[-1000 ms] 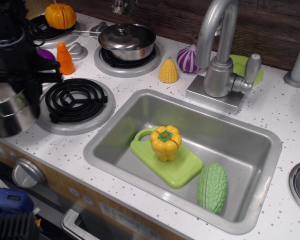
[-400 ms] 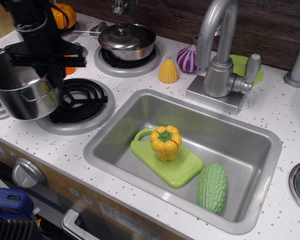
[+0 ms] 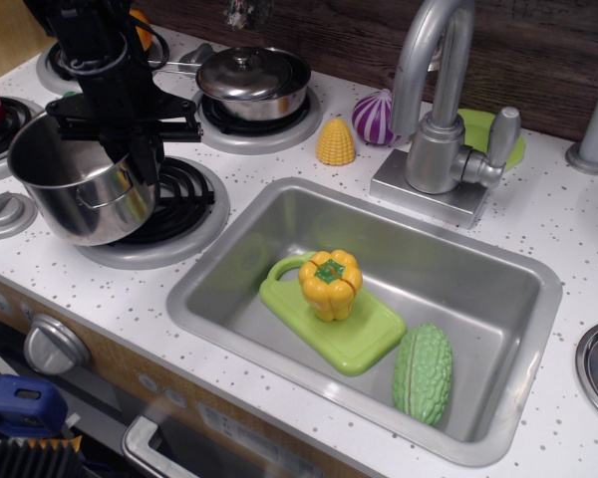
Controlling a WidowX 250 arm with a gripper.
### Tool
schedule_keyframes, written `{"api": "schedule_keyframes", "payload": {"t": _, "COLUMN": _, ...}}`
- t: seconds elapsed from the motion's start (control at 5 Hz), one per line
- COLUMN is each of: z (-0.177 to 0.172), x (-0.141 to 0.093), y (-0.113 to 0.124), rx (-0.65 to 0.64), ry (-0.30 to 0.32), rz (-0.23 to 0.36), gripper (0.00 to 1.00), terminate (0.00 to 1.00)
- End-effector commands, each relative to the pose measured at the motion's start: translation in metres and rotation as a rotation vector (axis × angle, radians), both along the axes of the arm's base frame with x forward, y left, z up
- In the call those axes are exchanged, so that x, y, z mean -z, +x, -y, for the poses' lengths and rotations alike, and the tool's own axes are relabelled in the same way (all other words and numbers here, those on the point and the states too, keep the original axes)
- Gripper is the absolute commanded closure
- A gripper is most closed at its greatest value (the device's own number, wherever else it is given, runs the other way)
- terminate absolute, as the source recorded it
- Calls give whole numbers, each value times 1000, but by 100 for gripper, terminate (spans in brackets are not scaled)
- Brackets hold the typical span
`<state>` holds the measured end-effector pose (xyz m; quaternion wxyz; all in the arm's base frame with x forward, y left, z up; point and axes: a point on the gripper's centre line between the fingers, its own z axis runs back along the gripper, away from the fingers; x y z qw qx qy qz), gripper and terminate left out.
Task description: Put pot on stove which is near stove
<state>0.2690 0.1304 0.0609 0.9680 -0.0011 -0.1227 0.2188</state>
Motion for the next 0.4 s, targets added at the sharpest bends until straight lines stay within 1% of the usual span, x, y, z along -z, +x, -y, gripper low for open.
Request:
{"api": "schedule_keyframes", "payload": {"t": 0.0, "z": 0, "x": -6, "y": 20, "rx": 54, "ry": 14, "rz": 65, "gripper": 100, "terminate": 0}}
{"api": "schedule_keyframes", "payload": {"t": 0.2, "z": 3, "x": -5, "y": 29, "rx": 78, "ry": 12, "rz": 81, "gripper": 100, "terminate": 0}}
